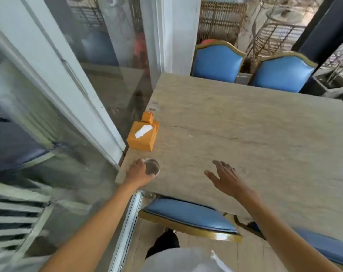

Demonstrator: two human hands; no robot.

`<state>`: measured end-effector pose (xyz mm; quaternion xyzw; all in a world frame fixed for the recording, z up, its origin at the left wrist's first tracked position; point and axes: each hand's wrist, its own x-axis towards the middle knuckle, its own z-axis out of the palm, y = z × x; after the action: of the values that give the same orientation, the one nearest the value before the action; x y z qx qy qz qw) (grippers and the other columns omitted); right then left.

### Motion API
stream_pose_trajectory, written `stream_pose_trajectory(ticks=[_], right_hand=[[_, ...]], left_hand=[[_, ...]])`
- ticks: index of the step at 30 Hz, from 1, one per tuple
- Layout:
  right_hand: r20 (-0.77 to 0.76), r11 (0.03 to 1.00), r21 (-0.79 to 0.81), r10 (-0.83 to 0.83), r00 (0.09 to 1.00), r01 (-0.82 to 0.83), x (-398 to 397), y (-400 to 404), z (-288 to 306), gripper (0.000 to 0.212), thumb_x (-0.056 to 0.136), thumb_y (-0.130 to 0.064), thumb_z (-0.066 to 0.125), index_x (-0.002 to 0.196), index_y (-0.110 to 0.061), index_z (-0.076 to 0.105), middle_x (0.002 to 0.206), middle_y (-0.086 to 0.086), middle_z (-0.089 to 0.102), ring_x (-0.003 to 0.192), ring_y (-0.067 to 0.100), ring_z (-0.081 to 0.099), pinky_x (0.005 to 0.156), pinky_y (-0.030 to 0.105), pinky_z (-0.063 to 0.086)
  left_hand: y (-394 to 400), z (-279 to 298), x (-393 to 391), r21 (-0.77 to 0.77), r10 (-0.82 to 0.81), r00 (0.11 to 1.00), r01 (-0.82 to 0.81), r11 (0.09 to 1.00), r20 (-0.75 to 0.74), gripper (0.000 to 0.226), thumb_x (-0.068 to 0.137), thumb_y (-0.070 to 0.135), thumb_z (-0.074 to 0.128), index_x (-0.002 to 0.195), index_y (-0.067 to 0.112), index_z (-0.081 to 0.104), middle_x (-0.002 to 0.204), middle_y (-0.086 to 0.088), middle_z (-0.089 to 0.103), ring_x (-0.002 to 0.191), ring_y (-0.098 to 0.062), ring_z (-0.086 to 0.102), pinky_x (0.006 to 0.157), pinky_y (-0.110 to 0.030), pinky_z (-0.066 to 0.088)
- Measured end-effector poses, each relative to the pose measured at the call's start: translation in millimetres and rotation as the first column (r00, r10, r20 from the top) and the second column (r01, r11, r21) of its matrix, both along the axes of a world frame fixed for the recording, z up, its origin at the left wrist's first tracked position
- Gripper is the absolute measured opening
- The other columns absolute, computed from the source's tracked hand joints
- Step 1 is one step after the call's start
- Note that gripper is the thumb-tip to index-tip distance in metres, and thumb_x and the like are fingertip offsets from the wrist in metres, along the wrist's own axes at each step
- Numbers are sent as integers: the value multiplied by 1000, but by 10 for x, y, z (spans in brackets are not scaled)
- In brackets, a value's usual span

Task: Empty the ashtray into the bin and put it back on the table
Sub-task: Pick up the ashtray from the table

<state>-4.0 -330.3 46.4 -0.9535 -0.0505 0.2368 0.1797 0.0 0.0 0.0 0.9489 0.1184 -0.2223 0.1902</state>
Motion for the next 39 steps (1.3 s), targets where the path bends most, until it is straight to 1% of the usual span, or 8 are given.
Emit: stream_pose_trajectory(ticks=[3, 7, 11, 16, 24, 29, 35, 39], right_hand=[[-35, 998, 11, -65, 997, 66, 112, 163, -82, 72, 104, -57, 40, 158, -9, 32, 161, 15, 42, 149, 34, 37, 120, 47, 28], [-101, 983, 50, -170, 980, 176, 162, 331, -224, 71, 104, -57, 43, 156, -9, 36, 159, 14, 45, 149, 34, 37, 120, 47, 31], [-147, 964, 64, -248, 957, 260, 132, 432, -351, 69, 104, -55, 44, 155, -9, 37, 160, 14, 44, 151, 33, 36, 119, 45, 31], [-199, 937, 67, -323, 925, 342, 11, 422, -443, 68, 104, -54, 45, 155, -9, 38, 159, 16, 45, 150, 33, 37, 119, 45, 32], [-230, 910, 64, -387, 893, 410, -104, 412, -440, 68, 104, -54, 44, 156, -10, 37, 160, 15, 45, 151, 31, 36, 119, 45, 32], [-210, 894, 117, -402, 891, 431, -119, 464, -405, 67, 105, -53, 44, 156, -10, 37, 162, 14, 42, 154, 30, 33, 120, 44, 30], [-184, 865, 204, -427, 885, 459, -217, 395, -291, 63, 105, -51, 46, 154, -11, 41, 159, 13, 46, 149, 30, 41, 116, 42, 34], [-231, 754, 350, -505, 832, 555, -265, 311, -198, 58, 105, -49, 47, 150, -12, 47, 152, 11, 55, 140, 27, 51, 112, 40, 40]], left_hand=[[68, -159, 178, -12, 20, 999, -20, 1000, -51, 105, 78, 50, 77, 155, 7, 19, 154, -18, 32, 141, -35, 38, 110, -47, 41], [137, -433, 347, -28, -59, 987, 56, 998, -151, 119, 69, 51, 84, 156, 12, 12, 154, -17, 26, 144, -35, 31, 110, -50, 40], [183, -642, 397, -1, -102, 989, 102, 995, -106, 119, 65, 51, 87, 153, 13, 16, 155, -17, 26, 144, -35, 30, 109, -50, 41], [215, -820, 411, 42, -116, 992, 117, 992, -41, 129, 63, 52, 89, 156, 9, 11, 160, -19, 22, 147, -37, 27, 112, -52, 40], [179, -937, 538, 58, -165, 986, 164, 985, 13, 116, 56, 51, 87, 150, 14, 29, 145, -16, 40, 133, -35, 39, 103, -48, 44], [70, -876, 557, 14, -164, 986, 164, 986, 32, 109, 54, 46, 89, 143, 14, 35, 139, -15, 42, 127, -35, 41, 101, -46, 44], [-173, -513, 448, -72, -247, 949, 265, 962, 196, 111, 54, 49, 87, 144, 9, 35, 136, -13, 45, 125, -32, 44, 104, -41, 44], [-461, -151, 351, -151, -279, 879, 358, 921, 386, 106, 53, 47, 89, 137, 8, 39, 126, -12, 48, 118, -29, 47, 98, -40, 48]])
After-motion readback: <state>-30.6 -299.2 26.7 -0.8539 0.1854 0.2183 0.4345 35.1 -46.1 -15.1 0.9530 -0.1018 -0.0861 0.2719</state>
